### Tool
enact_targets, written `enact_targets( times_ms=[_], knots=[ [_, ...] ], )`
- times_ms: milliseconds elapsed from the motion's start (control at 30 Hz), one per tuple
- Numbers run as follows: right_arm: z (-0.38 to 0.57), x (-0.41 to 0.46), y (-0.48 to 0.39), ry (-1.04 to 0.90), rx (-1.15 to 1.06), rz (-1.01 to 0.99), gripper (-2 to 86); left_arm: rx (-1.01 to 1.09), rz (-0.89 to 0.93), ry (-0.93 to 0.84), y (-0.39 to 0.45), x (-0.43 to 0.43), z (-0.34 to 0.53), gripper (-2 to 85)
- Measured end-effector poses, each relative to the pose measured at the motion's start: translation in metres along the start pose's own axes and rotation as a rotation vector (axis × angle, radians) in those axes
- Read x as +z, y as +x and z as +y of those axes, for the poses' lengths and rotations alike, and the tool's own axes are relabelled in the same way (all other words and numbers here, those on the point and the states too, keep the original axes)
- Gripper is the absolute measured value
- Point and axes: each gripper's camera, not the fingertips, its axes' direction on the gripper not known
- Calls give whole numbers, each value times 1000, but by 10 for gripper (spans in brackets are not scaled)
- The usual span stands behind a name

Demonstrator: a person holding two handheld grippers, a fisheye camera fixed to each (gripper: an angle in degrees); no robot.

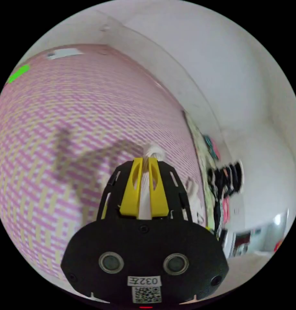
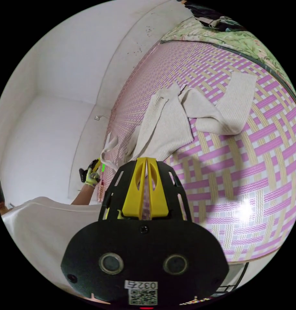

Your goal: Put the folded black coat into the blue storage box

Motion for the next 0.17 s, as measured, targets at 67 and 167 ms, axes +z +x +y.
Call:
enact_targets(
  times_ms=[67,167],
  knots=[
    [-5,3,-1,1,1,7,-10,-222,-133,100,-63,-41,21,8],
    [-23,7,-8,4,-16,36,-10,-320,-77,152,-122,-71,61,26]
  ],
)
